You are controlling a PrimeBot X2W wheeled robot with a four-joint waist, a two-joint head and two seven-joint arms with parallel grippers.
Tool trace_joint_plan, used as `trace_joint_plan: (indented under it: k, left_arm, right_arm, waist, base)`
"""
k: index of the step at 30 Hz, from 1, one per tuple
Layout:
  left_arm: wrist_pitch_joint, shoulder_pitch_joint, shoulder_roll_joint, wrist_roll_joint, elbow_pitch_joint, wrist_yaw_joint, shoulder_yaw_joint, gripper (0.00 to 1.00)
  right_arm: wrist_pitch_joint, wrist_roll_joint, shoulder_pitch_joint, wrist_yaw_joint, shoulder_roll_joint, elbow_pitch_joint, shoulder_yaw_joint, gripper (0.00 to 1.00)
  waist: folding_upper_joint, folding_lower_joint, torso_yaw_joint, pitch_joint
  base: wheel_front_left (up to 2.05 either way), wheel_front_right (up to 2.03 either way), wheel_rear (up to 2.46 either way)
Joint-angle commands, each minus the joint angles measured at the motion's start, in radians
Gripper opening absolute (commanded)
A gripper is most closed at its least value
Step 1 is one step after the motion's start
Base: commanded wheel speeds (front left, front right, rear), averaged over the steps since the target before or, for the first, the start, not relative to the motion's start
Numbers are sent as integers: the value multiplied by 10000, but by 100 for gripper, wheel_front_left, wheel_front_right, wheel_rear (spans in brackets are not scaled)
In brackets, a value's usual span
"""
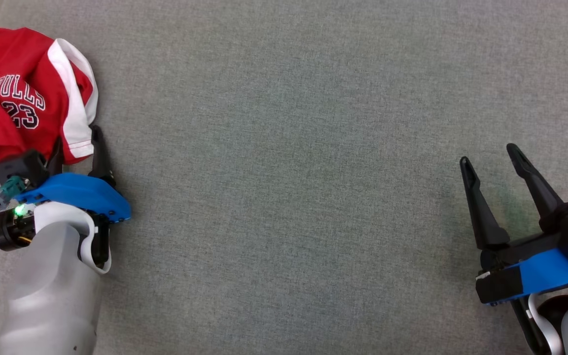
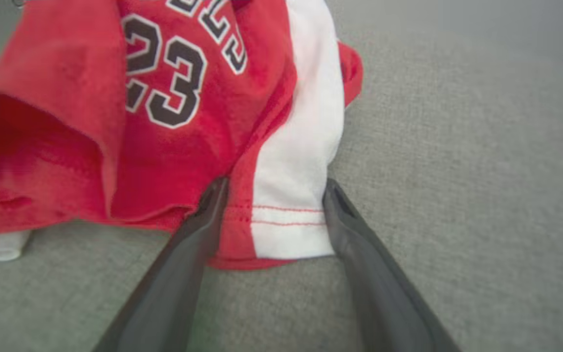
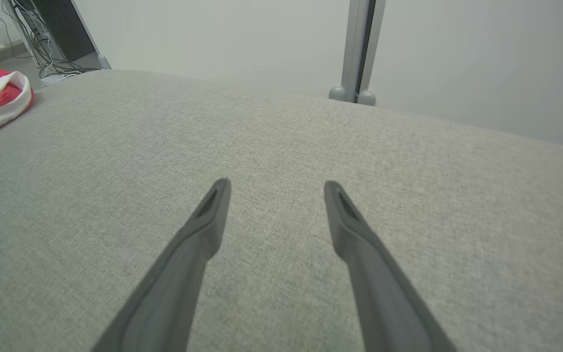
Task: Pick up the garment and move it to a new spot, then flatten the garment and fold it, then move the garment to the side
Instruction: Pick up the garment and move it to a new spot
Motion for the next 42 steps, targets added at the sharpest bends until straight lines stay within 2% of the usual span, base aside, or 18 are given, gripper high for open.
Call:
trace_joint_plan:
  k: [1, 2, 3, 4, 5, 10, 19, 26, 33, 38, 42]
  left_arm:
    - [41, -89, 3, -76, 312, -78, 22, 100]
    - [53, -217, 5, -112, 637, -152, 13, 100]
    - [57, -306, -6, -150, 885, -223, -1, 74]
    - [54, -367, 12, -135, 991, -298, 8, 18]
    - [50, -426, 53, -120, 987, -331, 61, 0]
    - [22, 117, 171, 118, -70, -179, 629, 0]
    - [6, 2417, 57, 957, -2956, 114, 1650, 0]
    - [31, 4304, -248, 1381, -4308, 215, 1466, 0]
    - [917, 5549, -827, 1557, -5598, -115, 404, 0]
    - [1486, 5756, -1250, 1603, -6096, -491, -951, 0]
    - [1740, 5448, -1415, 1543, -6263, -748, -2428, 0]
  right_arm:
    - [-53, -42, -170, 1, -59, -10, -45, 100]
    - [-76, -44, -180, 1, -60, 8, -52, 100]
    - [-90, -62, -173, 1, -49, 18, -82, 100]
    - [-108, -75, -177, 1, -26, 35, -106, 100]
    - [-134, -75, -178, 1, -8, 56, -126, 100]
    - [-333, -24, -84, 1, 90, 260, -185, 100]
    - [-844, 166, 419, 1, 411, 1015, 28, 100]
    - [-1216, 416, 1028, 1, 683, 1699, 343, 100]
    - [-1315, 535, 1683, 1, 849, 1892, 271, 100]
    - [-1260, 562, 1935, 1, 951, 1730, 191, 100]
    - [-1237, 567, 1941, 1, 1004, 1626, 84, 100]
  waist:
    - [-4, -2, -2, 33]
    - [-4, -2, -31, 50]
    - [-4, -2, -51, 54]
    - [-4, -2, -76, 32]
    - [-4, -2, -97, -4]
    - [-4, -2, -216, -541]
    - [-4, -2, -569, -2529]
    - [-4, -2, -1127, -4188]
    - [-4, -2, -1916, -5019]
    - [-4, -2, -2747, -4918]
    - [-4, -2, -3434, -4592]
  base:
    - [0, 0, 0]
    - [0, 0, 0]
    - [0, 0, 0]
    - [0, 0, 0]
    - [0, 0, 0]
    - [0, 0, 0]
    - [0, 0, 0]
    - [0, 0, 0]
    - [0, 0, 0]
    - [0, 0, 0]
    - [0, 0, 0]
